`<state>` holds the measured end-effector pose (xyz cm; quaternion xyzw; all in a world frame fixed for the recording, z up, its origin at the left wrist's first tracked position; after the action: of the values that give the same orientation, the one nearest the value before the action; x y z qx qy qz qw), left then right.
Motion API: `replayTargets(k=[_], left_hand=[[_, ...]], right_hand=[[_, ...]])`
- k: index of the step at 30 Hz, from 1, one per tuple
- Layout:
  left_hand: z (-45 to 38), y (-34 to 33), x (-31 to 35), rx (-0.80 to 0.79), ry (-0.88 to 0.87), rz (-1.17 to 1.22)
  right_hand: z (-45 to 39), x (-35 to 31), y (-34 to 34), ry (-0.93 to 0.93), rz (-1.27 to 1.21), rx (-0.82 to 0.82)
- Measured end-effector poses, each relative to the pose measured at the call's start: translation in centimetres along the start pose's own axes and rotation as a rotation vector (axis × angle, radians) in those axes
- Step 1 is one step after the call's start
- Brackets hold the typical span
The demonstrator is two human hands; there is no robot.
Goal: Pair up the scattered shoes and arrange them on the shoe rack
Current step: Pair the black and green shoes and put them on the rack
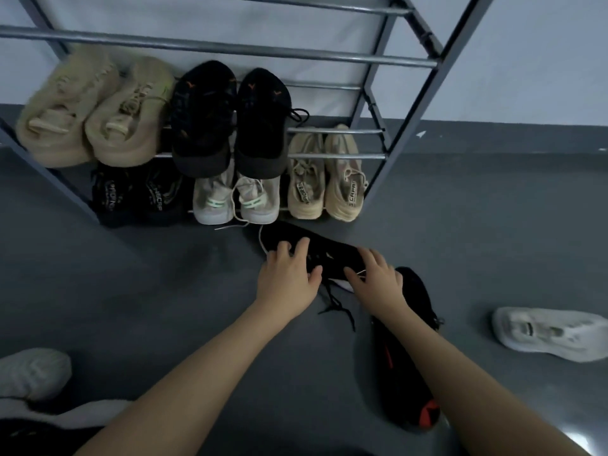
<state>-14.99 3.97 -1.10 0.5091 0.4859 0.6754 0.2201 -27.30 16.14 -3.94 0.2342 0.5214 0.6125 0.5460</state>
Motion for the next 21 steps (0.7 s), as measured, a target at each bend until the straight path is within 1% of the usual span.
replayTargets(k=[2,3,6,9,12,17,18,21], left_hand=[[-0.4,-2.5,-0.3,-0.065,0.08,0.094],[-0.5,-3.6,-0.6,-0.09,0.126,0.157],[-0.5,-6.6,-1.2,-0.129,0.248,0.339],[-0.2,-8.1,-1.3,-0.087,0.287,0.437],[0.0,-8.3,-1.4,-0.022,0.29,0.457],[0.1,-7.7,-1.1,0.08,0.337,0.569],[0.4,-7.5,-1.1,0.09,0.333,0.579],[1.6,-7.3,-1.6,0.102,0.325,0.593]], right_hand=[[-0.7,1.2,-1.4,-0.006,0.03,-0.049],[-0.9,1.7,-2.0,0.019,0.066,-0.043],[-0.8,2.5,-2.7,0.132,0.107,0.084],[-1.3,2.5,-2.8,0.176,0.05,0.187],[-2.1,2.2,-2.6,0.216,0.03,0.201],[-0.8,2.4,-2.1,0.284,-0.119,0.229],[0.0,2.2,-1.9,0.301,-0.167,0.176],[2.5,1.3,-1.8,0.322,-0.431,-0.176]])
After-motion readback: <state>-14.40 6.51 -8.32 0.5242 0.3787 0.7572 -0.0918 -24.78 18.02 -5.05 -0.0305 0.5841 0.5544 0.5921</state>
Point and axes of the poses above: each hand's wrist, its own z-axis away from the middle knuckle, its own y-axis out of the back of the hand, x = y × z, the point moved 4 cm from there along -z, towards the middle knuckle, and after that the axes turned 14 degrees about -y, right-handed, at the moved point
